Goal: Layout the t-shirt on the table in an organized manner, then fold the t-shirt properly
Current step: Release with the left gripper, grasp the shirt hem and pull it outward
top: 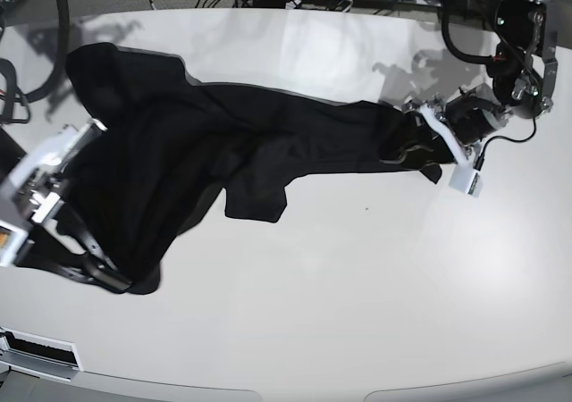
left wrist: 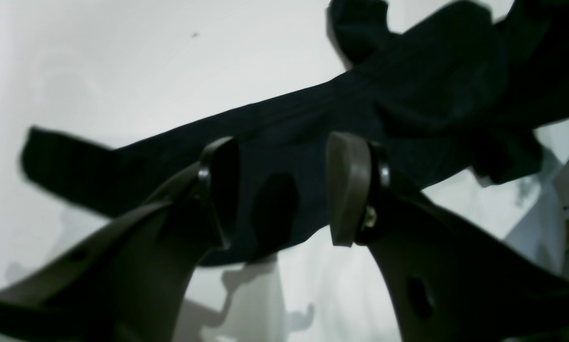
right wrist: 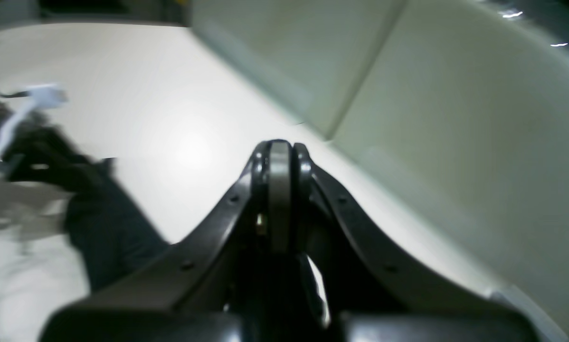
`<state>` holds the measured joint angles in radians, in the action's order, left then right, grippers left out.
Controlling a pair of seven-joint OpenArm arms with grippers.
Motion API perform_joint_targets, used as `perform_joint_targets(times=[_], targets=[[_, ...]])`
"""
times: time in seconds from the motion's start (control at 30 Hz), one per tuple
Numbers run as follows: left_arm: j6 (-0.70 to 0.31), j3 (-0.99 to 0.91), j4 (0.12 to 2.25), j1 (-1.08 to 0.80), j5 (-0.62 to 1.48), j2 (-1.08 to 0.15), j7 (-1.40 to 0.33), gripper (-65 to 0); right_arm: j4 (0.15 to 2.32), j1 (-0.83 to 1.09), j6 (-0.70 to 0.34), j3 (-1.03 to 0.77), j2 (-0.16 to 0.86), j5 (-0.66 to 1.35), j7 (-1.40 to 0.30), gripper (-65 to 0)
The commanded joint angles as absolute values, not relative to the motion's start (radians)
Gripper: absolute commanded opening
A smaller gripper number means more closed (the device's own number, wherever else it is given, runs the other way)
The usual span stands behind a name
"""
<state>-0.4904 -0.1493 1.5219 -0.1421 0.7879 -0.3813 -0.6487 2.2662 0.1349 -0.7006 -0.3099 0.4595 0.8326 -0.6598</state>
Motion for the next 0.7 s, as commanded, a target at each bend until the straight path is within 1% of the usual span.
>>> perform_joint_targets(times=[0.0, 0.07, 0.17, 0.3, 0.4, 0.53, 0.67], targets=[[-0.497, -0.147, 1.535, -0.103, 0.81, -0.38, -0.622, -34.2, 2.252, 0.124, -0.698, -0.287, 0.474, 0.831, -0.631, -65.0], [-0.496, -0.126, 1.533, -0.065, 0.778, -0.353, -0.622, -34.2, 2.218, 0.124, -0.698, -0.24, 0.474, 0.81, -0.613, -65.0], [-0.489, -0.06, 1.523, -0.015, 0.733, -0.315, -0.598, -34.2, 2.212, 0.124, -0.698, -0.215, 0.474, 0.812, -0.614, -65.0], [-0.4, 0.07, 1.477, 0.067, 0.625, -0.251, -0.553, -34.2, 2.212, 0.121, -0.698, -0.216, 0.474, 0.81, -0.614, -65.0], [-0.353, 0.153, 1.411, 0.136, 0.545, -0.194, -0.524, -34.2, 2.212, 0.122, -0.698, -0.216, 0.474, 0.802, -0.615, -65.0], [-0.35, 0.231, 1.314, 0.216, 0.494, -0.107, -0.522, -34.2, 2.212, 0.122, -0.698, -0.216, 0.474, 0.753, -0.617, -65.0], [-0.337, 0.256, 1.172, 0.289, 0.404, -0.021, -0.501, -34.2, 2.212, 0.121, -0.698, -0.216, 0.474, 0.75, -0.618, -65.0]])
